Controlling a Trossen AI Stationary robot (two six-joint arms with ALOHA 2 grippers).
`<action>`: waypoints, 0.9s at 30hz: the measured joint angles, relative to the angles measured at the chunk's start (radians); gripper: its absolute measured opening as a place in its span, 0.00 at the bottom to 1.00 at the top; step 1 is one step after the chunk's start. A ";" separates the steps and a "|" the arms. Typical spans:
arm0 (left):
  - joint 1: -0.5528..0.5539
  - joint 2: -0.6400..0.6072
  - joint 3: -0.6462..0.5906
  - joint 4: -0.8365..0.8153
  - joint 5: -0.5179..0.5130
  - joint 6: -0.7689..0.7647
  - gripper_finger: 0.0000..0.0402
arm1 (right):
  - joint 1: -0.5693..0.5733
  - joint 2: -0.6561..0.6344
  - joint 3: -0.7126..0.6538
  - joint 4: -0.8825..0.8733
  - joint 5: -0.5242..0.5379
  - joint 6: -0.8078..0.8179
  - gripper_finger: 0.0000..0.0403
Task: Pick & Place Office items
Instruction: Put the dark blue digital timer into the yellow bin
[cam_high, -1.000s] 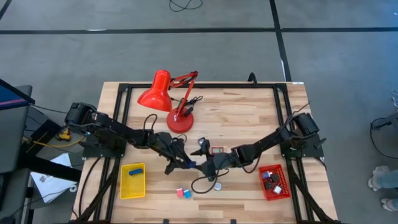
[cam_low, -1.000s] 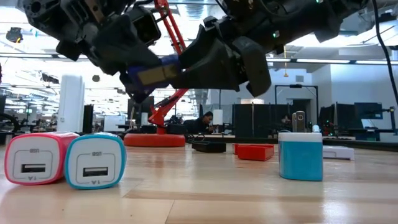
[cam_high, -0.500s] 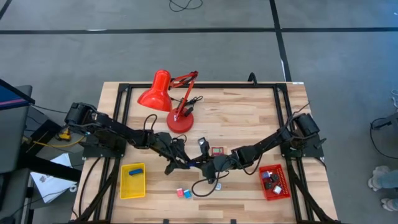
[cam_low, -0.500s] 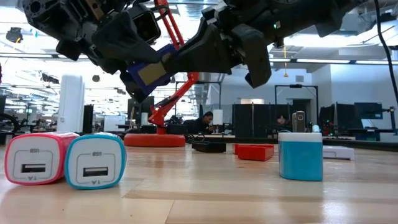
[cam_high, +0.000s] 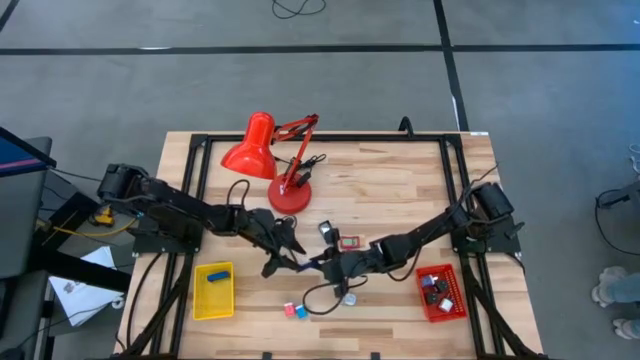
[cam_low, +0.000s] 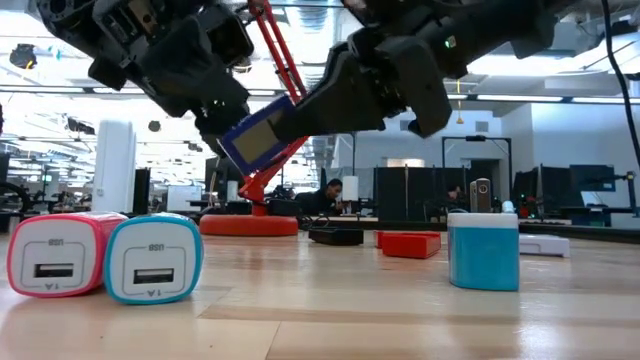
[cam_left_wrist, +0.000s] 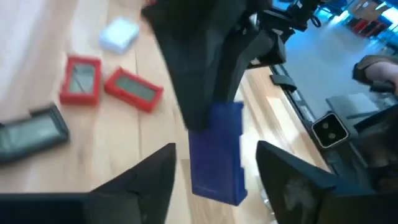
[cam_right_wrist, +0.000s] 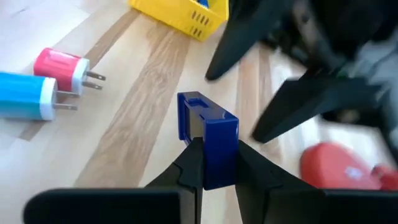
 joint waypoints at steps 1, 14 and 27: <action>0.000 -0.014 0.000 -0.015 -0.007 0.033 0.58 | -0.003 0.000 0.010 -0.030 0.000 0.044 0.13; -0.003 -0.134 0.000 -0.275 -0.467 0.135 0.82 | -0.048 0.000 0.087 -0.253 0.016 0.654 0.13; -0.003 -0.123 0.000 -0.279 -0.343 -0.013 0.80 | -0.121 -0.001 0.087 -0.166 0.009 0.620 0.14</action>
